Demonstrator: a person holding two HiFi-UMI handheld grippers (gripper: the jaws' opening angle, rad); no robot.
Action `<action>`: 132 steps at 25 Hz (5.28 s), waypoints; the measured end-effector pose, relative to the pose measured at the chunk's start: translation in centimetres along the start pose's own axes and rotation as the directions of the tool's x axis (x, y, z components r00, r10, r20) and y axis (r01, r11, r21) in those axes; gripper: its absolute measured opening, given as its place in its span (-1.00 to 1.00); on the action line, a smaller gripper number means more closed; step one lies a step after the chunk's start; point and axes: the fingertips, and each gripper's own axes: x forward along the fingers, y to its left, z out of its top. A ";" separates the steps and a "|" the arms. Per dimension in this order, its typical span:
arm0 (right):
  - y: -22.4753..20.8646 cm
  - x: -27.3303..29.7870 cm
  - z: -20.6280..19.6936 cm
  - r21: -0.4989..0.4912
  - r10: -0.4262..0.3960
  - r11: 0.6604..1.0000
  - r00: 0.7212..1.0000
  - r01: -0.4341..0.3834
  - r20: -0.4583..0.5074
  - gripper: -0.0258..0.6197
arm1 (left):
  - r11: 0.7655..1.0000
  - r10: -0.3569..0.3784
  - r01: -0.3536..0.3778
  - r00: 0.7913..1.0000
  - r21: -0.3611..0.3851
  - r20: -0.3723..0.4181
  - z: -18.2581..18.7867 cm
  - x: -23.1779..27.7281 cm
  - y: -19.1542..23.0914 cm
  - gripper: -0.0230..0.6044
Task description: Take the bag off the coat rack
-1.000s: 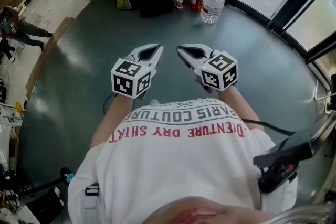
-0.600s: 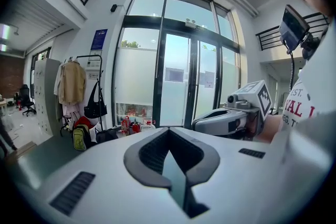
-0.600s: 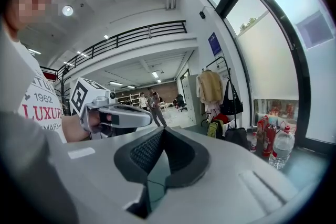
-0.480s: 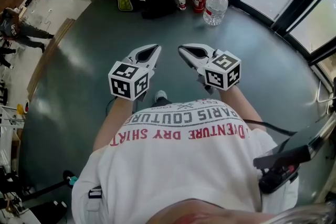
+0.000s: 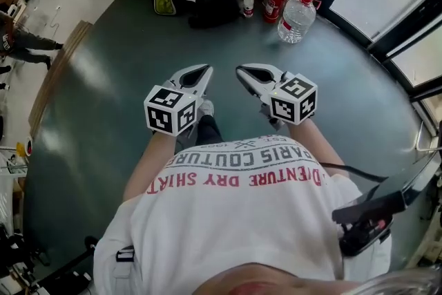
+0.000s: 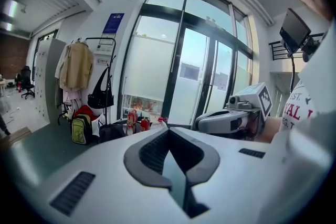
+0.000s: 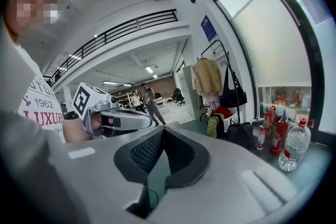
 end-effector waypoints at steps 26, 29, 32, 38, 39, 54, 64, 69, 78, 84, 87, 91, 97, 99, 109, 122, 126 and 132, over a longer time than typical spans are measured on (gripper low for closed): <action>-41.7 45.2 26.7 0.005 -0.018 1.000 0.999 0.018 0.034 -0.92 | 1.000 -0.008 0.008 1.000 0.010 0.009 27.1 31.8 52.6 -0.92; -49.0 49.0 30.4 0.010 -0.019 1.000 0.999 0.019 0.044 -0.92 | 1.000 0.018 -0.018 1.000 -0.006 0.009 30.3 37.4 57.6 -0.92; -55.3 52.5 34.0 -0.011 -0.014 1.000 0.999 0.014 0.041 -0.91 | 0.999 0.029 -0.029 0.999 -0.023 0.026 34.4 42.9 62.1 -0.92; -64.2 57.2 40.0 -0.075 -0.017 0.997 0.999 0.020 0.033 -0.92 | 0.999 0.036 -0.035 0.998 -0.024 0.058 40.3 50.5 67.9 -0.92; -65.0 57.5 40.7 -0.076 -0.020 0.997 0.999 0.023 0.041 -0.92 | 0.999 0.036 -0.034 0.998 -0.025 0.059 40.8 51.0 68.4 -0.92; -71.5 65.2 44.7 -0.045 -0.047 0.998 0.998 0.049 0.047 -0.92 | 0.999 -0.015 0.017 0.999 -0.032 0.051 45.3 56.5 77.4 -0.92; -78.4 72.2 52.1 -0.013 -0.182 0.982 0.963 0.188 0.200 -0.91 | 0.997 -0.062 0.063 0.998 -0.047 0.024 46.2 58.2 84.2 -0.92; -82.4 75.4 55.4 0.001 -0.307 0.948 0.912 0.319 0.273 -0.58 | 0.997 -0.059 0.060 0.998 -0.048 0.026 47.5 58.6 88.6 -0.92; -88.2 80.8 55.2 0.132 -0.464 0.886 0.851 0.444 0.246 -0.36 | 0.990 -0.114 0.115 0.993 -0.084 0.015 48.4 60.3 94.0 -0.92; -89.7 82.5 55.2 0.169 -0.498 0.867 0.832 0.470 0.243 -0.40 | 0.983 -0.126 0.128 0.992 -0.130 0.028 48.1 60.5 97.1 -0.92; -90.1 82.2 55.1 0.209 -0.529 0.847 0.813 0.489 0.242 -0.84 | 0.972 -0.168 0.173 0.985 -0.157 0.047 48.4 60.3 97.6 -0.92; -89.7 82.0 55.1 0.230 -0.533 0.842 0.816 0.488 0.222 -0.86 | 0.962 -0.216 0.221 0.975 -0.161 0.048 48.4 60.3 97.8 -0.92; -87.5 81.8 56.5 0.188 -0.527 0.849 0.818 0.494 0.230 -0.87 | 0.948 -0.250 0.257 0.966 -0.186 0.060 48.6 60.4 98.6 -0.92; -86.4 81.8 57.3 0.162 -0.518 0.855 0.821 0.492 0.241 -0.87 | 0.939 -0.260 0.269 0.963 -0.213 0.067 48.5 60.2 98.9 -0.92; -85.3 79.9 64.6 0.152 -0.478 0.878 0.808 0.455 0.344 -0.87 | 0.937 -0.250 0.268 0.963 -0.224 0.105 48.8 59.3 99.6 -0.92; -78.6 84.4 73.5 -0.099 -0.252 0.944 0.882 0.315 0.399 -0.87 | 0.939 -0.190 0.229 0.967 -0.256 0.168 49.8 55.6 102.6 -0.92; -78.4 85.5 69.5 -0.018 -0.231 0.967 0.908 0.253 0.349 -0.87 | 0.942 -0.173 0.214 0.969 -0.258 0.174 49.5 54.5 102.9 -0.92; -79.2 85.5 60.6 0.111 -0.225 0.973 0.936 0.202 0.272 -0.87 | 0.947 -0.147 0.184 0.977 -0.262 0.156 48.0 53.7 101.3 -0.92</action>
